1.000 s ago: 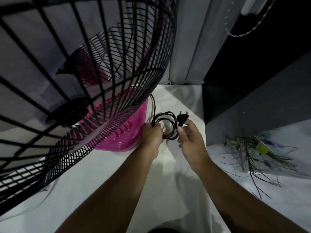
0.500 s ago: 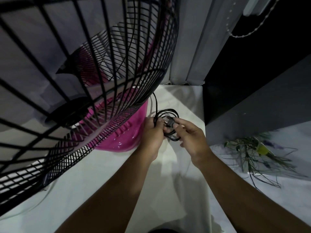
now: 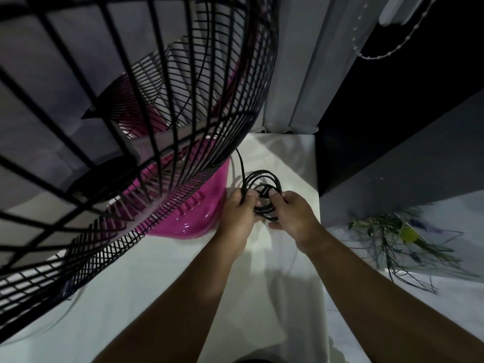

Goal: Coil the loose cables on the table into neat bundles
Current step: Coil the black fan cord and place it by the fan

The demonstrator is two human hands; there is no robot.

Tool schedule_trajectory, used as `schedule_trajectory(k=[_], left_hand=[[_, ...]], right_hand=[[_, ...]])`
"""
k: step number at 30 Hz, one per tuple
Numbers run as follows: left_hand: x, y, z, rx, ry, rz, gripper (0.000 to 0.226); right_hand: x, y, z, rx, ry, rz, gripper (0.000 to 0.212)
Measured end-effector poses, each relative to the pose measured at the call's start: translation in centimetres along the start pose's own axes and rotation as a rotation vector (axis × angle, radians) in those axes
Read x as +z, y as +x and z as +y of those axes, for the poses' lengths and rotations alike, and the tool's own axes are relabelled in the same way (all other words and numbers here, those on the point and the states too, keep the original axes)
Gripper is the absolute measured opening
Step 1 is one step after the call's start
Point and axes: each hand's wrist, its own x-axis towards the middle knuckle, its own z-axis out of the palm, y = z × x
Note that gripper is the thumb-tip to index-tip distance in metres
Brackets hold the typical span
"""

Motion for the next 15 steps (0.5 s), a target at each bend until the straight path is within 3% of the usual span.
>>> schedule_trajectory(k=[8,15], left_hand=[[0.3,-0.5,-0.1,-0.025,0.149,-0.046,0.027],[0.9,-0.8,0.0,-0.059,0.112,-0.012,0.028]], right_hand=[[1.7,0.6,-0.4,0.145,0.439,-0.009,0.031],[2.7,1.5,-1.1,0.221,0.432,0.090,0.027]])
